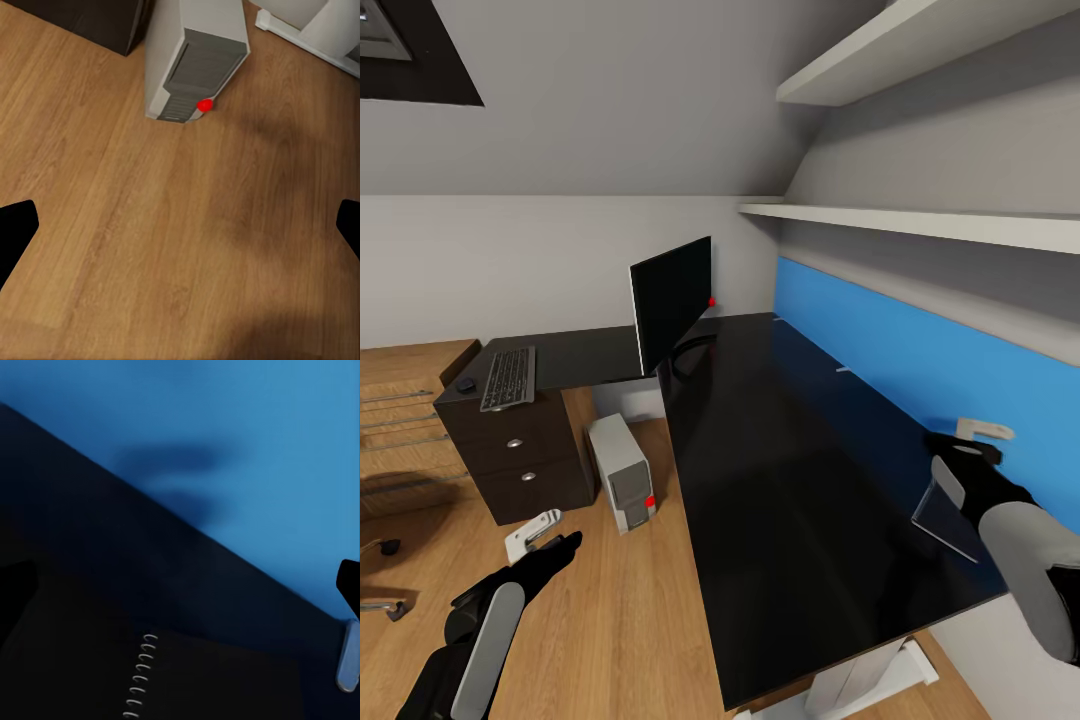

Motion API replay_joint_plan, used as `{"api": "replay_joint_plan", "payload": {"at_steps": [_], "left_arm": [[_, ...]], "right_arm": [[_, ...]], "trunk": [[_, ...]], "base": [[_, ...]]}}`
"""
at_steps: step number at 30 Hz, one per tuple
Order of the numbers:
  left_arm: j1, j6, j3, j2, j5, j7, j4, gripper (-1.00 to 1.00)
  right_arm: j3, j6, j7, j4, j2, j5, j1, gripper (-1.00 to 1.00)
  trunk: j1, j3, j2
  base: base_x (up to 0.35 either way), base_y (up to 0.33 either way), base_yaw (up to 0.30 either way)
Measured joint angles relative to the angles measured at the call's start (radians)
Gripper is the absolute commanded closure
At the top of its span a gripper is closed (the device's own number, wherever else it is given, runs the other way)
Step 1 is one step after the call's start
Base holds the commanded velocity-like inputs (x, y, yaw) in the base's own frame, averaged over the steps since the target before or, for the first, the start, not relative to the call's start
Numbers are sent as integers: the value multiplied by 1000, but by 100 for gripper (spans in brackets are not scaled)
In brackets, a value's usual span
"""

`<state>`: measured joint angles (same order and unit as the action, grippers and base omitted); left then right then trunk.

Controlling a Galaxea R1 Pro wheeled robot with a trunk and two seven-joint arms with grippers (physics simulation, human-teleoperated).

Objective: In the bedroom, organize the workspace by keeping the computer under the desk, ensuring the monitor is on the desk, placing the keyboard on the desk next to the monitor, placing the mouse on the desk next to the keyboard, moving the folder from the swivel chair onto the desk next to the mouse, stacking the notebook on top of the folder with the pen on top of the notebook, and positioning the swivel chair next to the desk.

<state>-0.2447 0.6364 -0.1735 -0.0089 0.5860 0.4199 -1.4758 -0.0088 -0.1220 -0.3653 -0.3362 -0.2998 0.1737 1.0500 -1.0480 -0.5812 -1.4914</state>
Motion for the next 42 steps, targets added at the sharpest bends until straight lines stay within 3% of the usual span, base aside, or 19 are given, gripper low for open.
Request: {"api": "replay_joint_plan", "payload": {"at_steps": [10, 14, 16, 24, 39, 42], "left_arm": [[0, 0, 1, -1, -6, 1, 0, -100], [0, 0, 1, -1, -6, 1, 0, -100], [0, 0, 1, -1, -6, 1, 0, -100], [0, 0, 1, -1, -6, 0, 0, -100], [0, 0, 0, 4, -9, 1, 0, -100], [0, 0, -1, 7, -10, 2, 0, -100]], "right_arm": [[-5, -1, 40, 20, 15, 4, 7, -100], [-6, -2, 48, 24, 39, 30, 5, -100], [-6, 0, 52, 27, 47, 68, 0, -100], [-7, 4, 52, 28, 50, 94, -12, -100], [-6, 9, 55, 31, 52, 96, -29, -100], [-5, 21, 60, 37, 52, 94, -55, -100]], "trunk": [[0, 0, 0], [0, 0, 0], [0, 0, 0], [0, 0, 0], [0, -9, 0], [0, -10, 0]], "base": [[0, 0, 0], [0, 0, 0], [0, 0, 0], [0, 0, 0], [0, -203, 96], [0, -32, 7]]}}
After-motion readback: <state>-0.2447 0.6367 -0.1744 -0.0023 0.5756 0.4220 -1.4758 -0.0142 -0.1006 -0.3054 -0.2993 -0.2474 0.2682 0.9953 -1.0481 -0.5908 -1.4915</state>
